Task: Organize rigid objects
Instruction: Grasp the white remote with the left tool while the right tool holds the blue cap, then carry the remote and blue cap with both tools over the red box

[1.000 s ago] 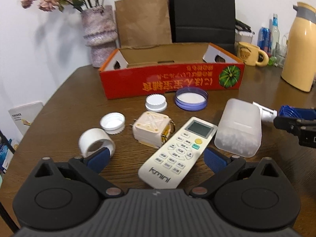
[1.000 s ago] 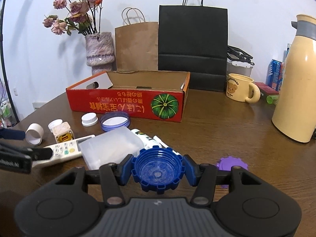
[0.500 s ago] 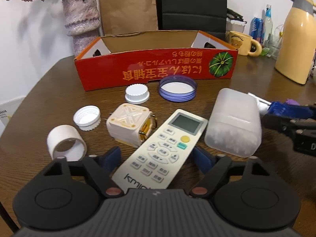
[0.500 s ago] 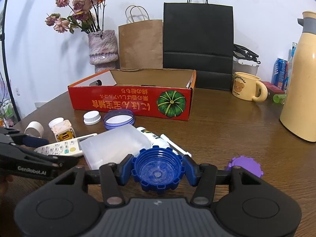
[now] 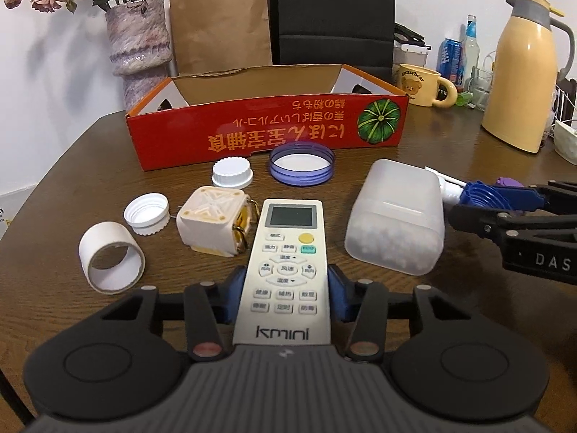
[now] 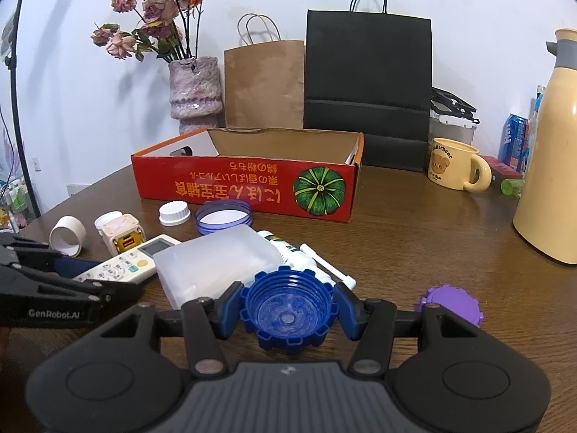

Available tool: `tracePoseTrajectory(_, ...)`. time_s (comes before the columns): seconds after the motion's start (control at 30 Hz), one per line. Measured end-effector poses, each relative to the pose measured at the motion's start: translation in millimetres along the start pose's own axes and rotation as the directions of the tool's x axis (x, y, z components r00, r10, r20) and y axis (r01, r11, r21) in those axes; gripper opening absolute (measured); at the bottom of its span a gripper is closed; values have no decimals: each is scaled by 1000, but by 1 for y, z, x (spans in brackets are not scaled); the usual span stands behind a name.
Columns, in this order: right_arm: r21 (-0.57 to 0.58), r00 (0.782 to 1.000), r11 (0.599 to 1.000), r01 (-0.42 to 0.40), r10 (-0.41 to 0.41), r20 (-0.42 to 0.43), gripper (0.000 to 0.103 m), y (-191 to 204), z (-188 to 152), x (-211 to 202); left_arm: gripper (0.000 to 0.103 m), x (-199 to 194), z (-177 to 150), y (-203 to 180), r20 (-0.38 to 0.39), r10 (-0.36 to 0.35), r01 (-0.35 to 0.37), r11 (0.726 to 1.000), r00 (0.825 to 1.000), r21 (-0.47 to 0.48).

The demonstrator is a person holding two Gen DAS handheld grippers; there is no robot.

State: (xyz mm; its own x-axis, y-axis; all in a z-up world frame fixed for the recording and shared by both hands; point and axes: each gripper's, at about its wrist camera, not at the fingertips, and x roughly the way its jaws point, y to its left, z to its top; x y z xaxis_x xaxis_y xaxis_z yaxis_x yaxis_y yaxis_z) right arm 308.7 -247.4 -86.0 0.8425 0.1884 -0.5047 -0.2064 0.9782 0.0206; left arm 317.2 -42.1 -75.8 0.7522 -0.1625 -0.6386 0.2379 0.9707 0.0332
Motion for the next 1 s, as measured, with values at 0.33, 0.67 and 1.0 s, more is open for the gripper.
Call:
tracePoseTrajectory(0.33,-7,1000,1000,-8,8,16,53,2,-1,-4,62,3,0,-4,-9,17,-17,1000,1000,-1)
tracePoseTrajectory(0.67,-5,1000,1000,-8,8,17,53,2,-1,-5,47,6,4,-7,2,11,-11,1000,1000,-12)
tracePoseTrajectory(1.0,-4,999,1000,-10,10,30,53,3,0,-7,47,-7,1,-10,52,27,-26,1000,998,-17)
